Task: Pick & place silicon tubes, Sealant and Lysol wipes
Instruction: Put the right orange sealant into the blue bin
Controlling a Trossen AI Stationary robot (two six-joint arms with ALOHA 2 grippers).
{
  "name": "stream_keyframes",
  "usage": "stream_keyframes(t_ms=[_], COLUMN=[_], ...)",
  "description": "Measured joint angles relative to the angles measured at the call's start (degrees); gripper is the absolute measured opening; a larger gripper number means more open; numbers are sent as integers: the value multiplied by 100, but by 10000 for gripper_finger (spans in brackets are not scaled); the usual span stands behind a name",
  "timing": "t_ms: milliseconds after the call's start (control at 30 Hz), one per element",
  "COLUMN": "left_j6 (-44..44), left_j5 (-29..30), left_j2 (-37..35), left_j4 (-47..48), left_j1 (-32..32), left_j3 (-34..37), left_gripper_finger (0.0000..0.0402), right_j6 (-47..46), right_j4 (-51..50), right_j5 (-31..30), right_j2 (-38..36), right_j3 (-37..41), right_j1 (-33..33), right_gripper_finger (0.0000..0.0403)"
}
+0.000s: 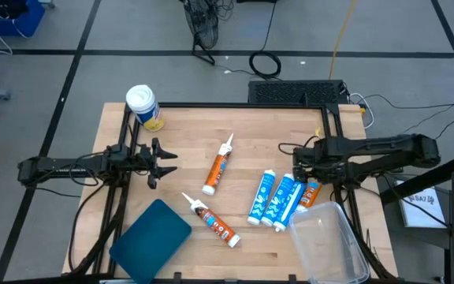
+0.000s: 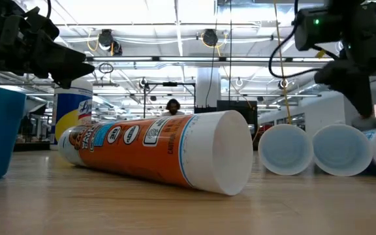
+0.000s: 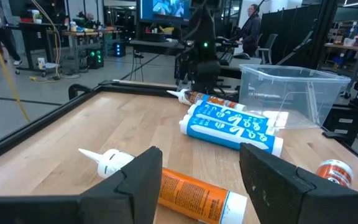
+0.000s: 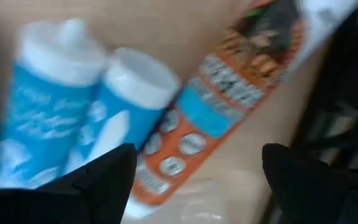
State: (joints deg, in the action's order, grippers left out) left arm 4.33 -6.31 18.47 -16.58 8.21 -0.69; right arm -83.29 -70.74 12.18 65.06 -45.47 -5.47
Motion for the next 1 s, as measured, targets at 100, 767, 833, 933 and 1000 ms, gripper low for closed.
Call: stream_keyframes(t_ms=[100, 767, 833, 933, 1000], left_j6=[1, 1, 1, 1, 1], left_j5=[-2, 0, 2, -4, -4], left_j2=[1, -1, -1, 0, 0], left_j4=[0, 6, 15, 13, 9], left_j1=[0, 1, 2, 2, 0], left_j3=[0, 0, 0, 0, 0], left_gripper_finger=[214, 214, 214, 214, 214], right_j6=[-38, -1314, -1321, -1238, -1232], right_j4=[-144, 1246, 1499, 1849, 2108], right_j5=[-42, 9, -81, -315, -647], right_j2=[262, 2061, 2231, 2351, 2348], right_j3=[63, 439, 439, 435, 435], right_j1=[73, 408, 423, 431, 452], right_gripper_finger=[325, 324, 324, 324, 324])
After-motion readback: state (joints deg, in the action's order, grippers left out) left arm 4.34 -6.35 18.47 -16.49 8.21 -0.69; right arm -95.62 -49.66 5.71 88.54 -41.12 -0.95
